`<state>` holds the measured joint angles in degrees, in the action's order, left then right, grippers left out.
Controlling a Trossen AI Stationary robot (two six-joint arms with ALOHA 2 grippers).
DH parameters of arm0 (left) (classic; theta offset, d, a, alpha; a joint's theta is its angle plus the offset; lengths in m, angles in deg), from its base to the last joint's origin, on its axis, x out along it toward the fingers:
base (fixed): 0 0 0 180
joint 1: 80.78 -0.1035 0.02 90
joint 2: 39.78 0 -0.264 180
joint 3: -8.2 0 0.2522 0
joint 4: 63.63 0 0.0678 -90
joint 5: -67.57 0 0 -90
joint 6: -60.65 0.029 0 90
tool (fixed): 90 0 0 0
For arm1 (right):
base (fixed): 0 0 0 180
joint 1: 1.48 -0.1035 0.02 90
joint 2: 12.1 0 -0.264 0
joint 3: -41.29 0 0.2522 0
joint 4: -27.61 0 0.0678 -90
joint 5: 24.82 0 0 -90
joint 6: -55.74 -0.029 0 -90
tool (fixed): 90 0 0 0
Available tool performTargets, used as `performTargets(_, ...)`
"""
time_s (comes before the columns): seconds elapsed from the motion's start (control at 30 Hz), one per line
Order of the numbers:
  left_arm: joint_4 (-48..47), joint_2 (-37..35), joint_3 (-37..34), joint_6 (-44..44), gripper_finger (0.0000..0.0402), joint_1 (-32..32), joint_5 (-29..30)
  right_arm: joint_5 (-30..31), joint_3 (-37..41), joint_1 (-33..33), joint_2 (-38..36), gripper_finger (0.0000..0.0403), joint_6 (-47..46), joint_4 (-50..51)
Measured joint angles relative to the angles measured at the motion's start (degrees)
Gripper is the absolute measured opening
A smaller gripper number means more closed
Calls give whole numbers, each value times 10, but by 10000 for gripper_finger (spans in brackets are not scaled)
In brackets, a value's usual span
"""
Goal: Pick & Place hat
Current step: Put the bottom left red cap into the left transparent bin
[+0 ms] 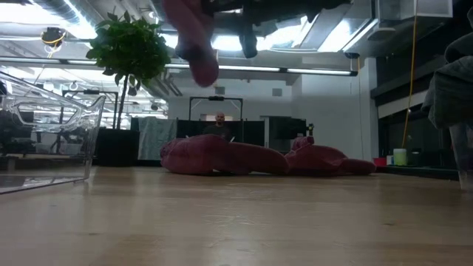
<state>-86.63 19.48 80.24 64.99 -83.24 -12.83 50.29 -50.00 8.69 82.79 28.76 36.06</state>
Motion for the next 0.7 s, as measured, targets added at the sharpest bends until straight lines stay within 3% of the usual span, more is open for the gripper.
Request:
performTargets(0.1, -37, -23, 0, 0, 8, 0, 15, -3, 0, 0, 0, 22, 1, -11)
performTargets(0.4, -150, -52, 0, -55, 21, 0, 32, -2, 1, 0, -13, 11, 7, -30)
performTargets(0.7, -140, -65, 0, -88, 61, 0, 27, -2, 1, 0, -22, 11, 26, -32)
